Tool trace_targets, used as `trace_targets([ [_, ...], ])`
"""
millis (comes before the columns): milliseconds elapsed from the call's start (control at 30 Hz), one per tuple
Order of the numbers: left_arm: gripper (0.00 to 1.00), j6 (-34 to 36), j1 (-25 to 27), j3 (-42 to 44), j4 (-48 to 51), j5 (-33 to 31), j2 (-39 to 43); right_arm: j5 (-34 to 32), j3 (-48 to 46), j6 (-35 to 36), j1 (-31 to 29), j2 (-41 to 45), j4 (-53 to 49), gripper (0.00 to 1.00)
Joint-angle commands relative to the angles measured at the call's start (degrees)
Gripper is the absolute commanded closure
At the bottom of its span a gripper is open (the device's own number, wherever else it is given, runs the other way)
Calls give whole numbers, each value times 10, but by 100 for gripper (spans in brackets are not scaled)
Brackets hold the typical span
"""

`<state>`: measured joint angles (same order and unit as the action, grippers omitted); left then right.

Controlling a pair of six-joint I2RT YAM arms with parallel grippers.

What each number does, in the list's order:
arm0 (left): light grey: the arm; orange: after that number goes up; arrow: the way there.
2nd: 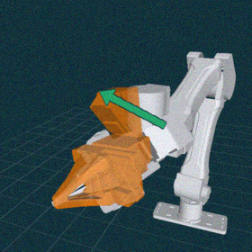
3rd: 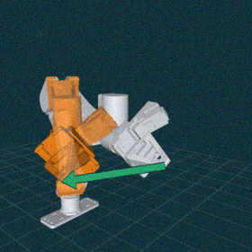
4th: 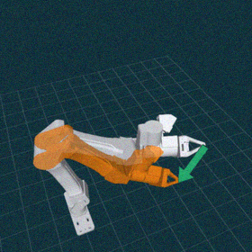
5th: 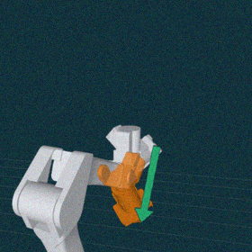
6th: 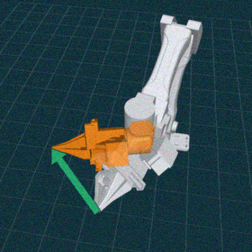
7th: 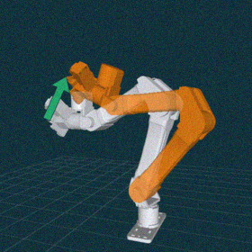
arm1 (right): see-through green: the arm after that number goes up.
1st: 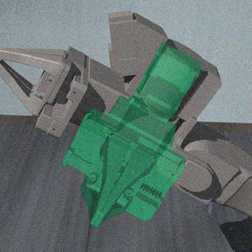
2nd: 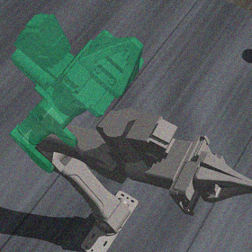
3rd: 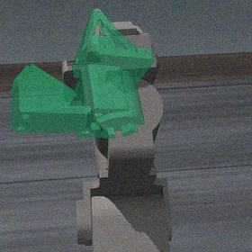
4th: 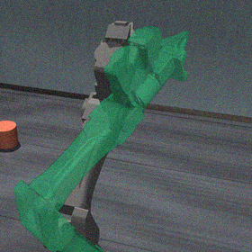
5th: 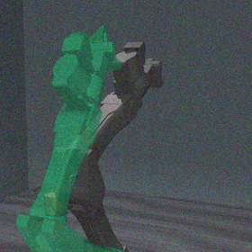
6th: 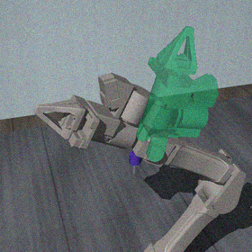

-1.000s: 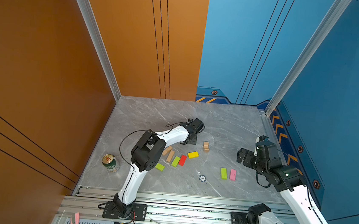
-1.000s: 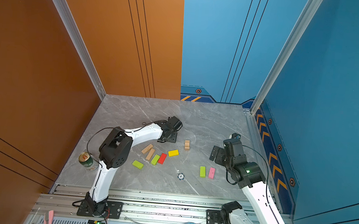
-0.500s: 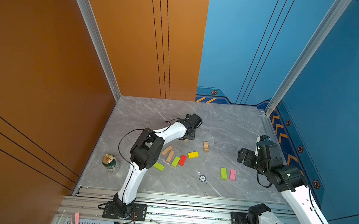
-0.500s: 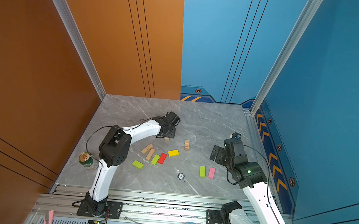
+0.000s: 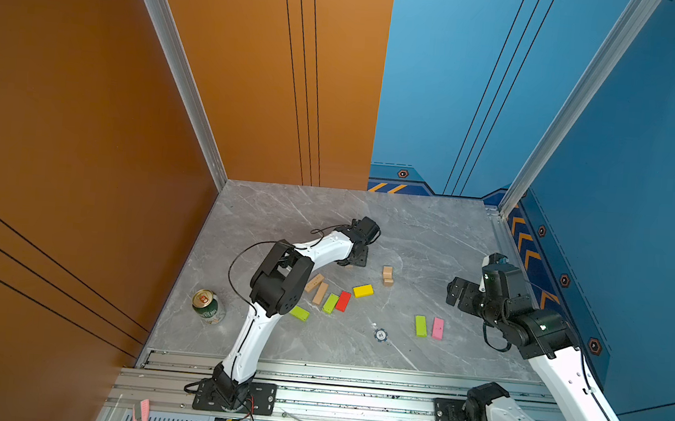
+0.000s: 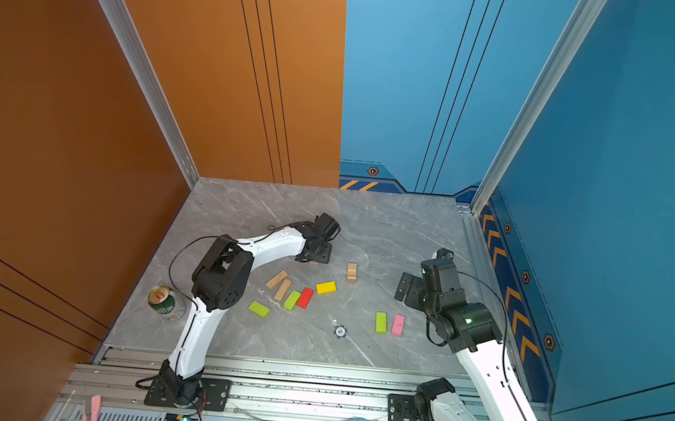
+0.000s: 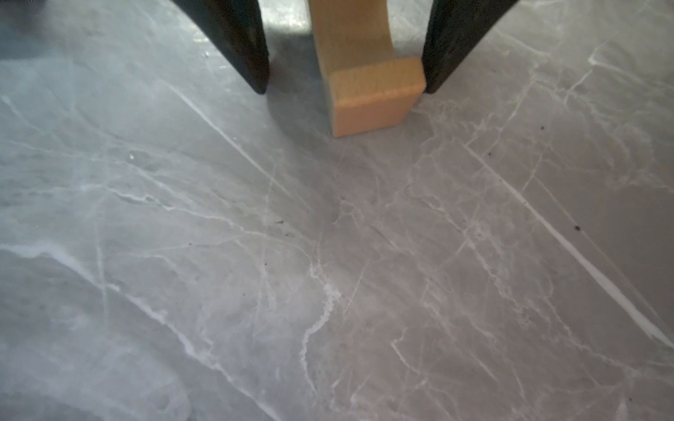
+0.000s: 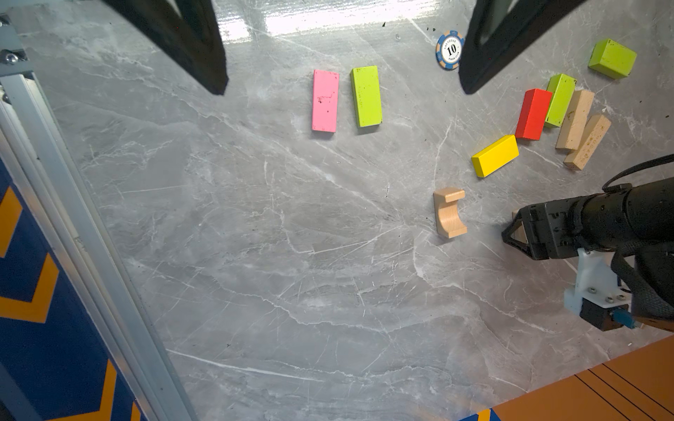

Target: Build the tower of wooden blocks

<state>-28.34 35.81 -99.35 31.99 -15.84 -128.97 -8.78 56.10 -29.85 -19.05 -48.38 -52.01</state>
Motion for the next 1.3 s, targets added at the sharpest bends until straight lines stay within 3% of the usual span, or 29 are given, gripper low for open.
trace_targets([
  [0,33,-1,4,-19,11,14,-14,-9,11,3,3,3,-20,0],
  [833,33,-2,13,-27,12,14,-12,-21,-1,4,5,17,-26,0],
  [1267,30,2,15,8,12,13,75,-11,-7,-1,5,4,-18,0],
])
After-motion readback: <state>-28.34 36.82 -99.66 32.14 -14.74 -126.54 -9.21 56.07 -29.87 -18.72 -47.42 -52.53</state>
